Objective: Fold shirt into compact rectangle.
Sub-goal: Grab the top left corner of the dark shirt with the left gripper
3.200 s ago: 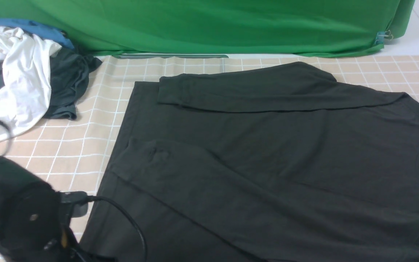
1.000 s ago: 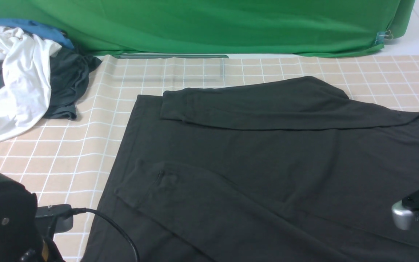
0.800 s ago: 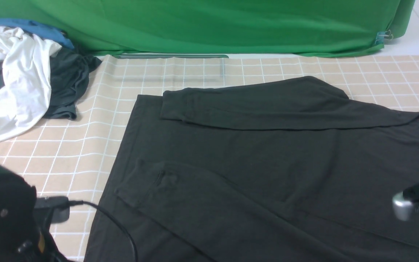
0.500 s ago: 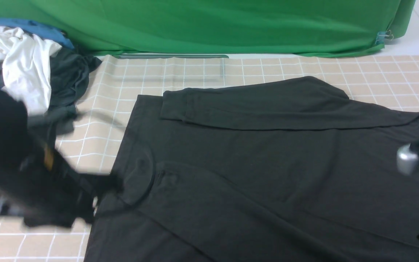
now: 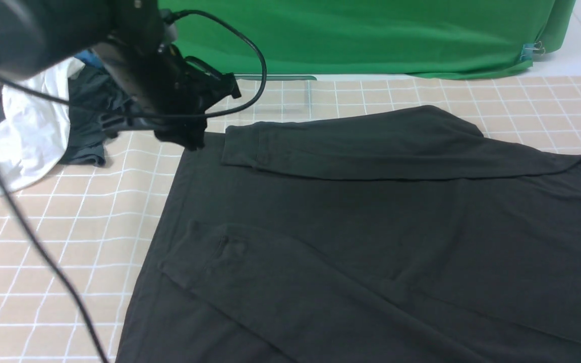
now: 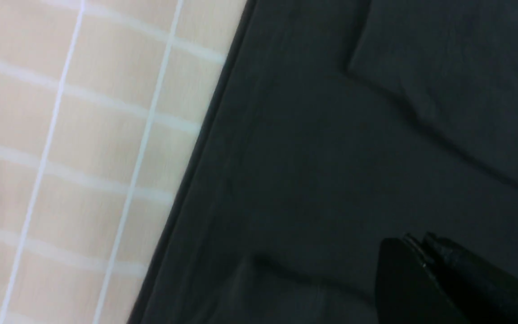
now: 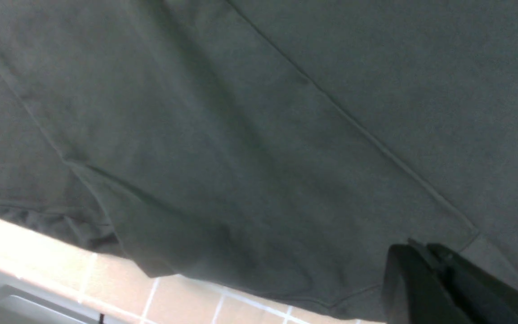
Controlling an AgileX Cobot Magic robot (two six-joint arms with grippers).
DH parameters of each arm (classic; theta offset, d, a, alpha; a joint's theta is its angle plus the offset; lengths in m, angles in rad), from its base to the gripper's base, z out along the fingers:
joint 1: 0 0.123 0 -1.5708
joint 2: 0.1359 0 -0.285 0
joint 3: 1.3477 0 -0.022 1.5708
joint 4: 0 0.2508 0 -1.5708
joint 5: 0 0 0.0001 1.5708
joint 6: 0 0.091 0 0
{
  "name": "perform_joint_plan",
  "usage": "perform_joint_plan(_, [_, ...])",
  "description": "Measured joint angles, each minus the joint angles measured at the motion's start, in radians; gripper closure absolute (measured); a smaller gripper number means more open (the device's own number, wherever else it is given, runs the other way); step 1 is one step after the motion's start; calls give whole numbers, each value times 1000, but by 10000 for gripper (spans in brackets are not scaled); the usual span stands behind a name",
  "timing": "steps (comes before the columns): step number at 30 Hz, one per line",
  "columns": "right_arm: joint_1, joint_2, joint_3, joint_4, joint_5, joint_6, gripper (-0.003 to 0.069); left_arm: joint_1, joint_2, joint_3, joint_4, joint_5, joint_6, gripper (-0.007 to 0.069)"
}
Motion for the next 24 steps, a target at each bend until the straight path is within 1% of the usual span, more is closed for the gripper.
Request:
perform_joint_plan(1, [0, -3, 0, 6, 0, 0, 594, 3, 42, -42, 2, -9, 15, 531])
perform_joint_plan(2, [0, -3, 0, 7, 0, 0, 590, 5, 61, -58, 3, -16, 21, 513])
perform_joint_plan(3, [0, -4, 0, 9, 0, 0, 584, 7, 115, -97, 3, -41, 33, 456])
perform_joint_plan(4, [0, -5, 0, 9, 0, 1, 580, 9, 142, -116, 3, -59, 36, 416])
perform_joint_plan(5, [0, -6, 0, 9, 0, 1, 575, 9, 166, -131, 3, -81, 38, 375])
perform_joint_plan(6, [0, -6, 0, 9, 0, 1, 575, 9, 171, -133, 3, -86, 38, 367])
perform_joint_plan(7, [0, -6, 0, 9, 0, 1, 568, 9, 199, -143, 3, -123, 38, 318])
perform_joint_plan(10, [0, -6, 0, 9, -2, 0, 557, 11, 264, -153, 12, -204, 42, 205])
perform_joint_plan(14, [0, -6, 0, 9, -11, 0, 543, 12, 324, -154, 36, -273, 42, 116])
perform_joint_plan(19, [0, -6, 0, 9, -11, 0, 533, 12, 363, -154, 38, -329, 56, 99])
perform_joint_plan(24, [0, -6, 0, 9, -11, 0, 526, 12, 378, -154, 22, -352, 107, 125])
